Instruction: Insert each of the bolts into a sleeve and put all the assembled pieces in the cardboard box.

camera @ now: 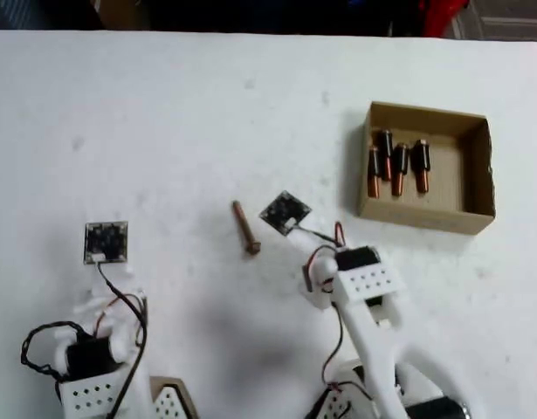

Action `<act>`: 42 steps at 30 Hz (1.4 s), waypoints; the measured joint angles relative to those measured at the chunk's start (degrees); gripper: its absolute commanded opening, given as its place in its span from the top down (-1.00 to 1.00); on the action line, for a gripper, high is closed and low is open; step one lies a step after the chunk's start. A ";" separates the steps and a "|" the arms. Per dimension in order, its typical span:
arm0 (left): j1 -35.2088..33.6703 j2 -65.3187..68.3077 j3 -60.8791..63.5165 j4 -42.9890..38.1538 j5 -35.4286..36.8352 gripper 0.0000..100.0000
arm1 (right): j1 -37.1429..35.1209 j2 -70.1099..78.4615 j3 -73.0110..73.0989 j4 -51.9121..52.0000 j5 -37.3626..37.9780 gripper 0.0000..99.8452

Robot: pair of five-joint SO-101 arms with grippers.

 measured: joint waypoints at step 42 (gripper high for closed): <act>1.58 0.00 0.00 0.00 0.00 0.96 | 0.18 7.03 -28.48 18.55 -7.91 0.97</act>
